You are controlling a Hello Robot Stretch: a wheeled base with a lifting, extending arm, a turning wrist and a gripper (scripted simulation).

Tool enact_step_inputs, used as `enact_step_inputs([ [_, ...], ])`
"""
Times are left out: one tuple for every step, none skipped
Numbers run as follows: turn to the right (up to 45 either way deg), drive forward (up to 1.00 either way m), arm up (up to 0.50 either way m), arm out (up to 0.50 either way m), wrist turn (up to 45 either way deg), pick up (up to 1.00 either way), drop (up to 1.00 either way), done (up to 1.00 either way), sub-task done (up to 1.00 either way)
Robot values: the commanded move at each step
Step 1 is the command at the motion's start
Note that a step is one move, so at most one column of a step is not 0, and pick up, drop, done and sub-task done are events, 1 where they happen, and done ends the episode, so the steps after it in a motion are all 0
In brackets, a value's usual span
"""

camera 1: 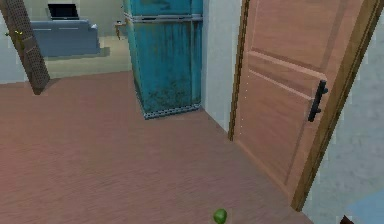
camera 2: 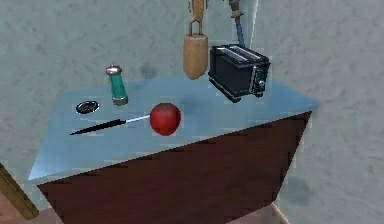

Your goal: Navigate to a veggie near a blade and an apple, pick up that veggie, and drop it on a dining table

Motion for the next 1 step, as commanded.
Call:
enact_step_inputs([
  [0.0, 0.0, 0.38, 0.0, 0.0, 0.0, 0.0, 0.0, 0.0],
])
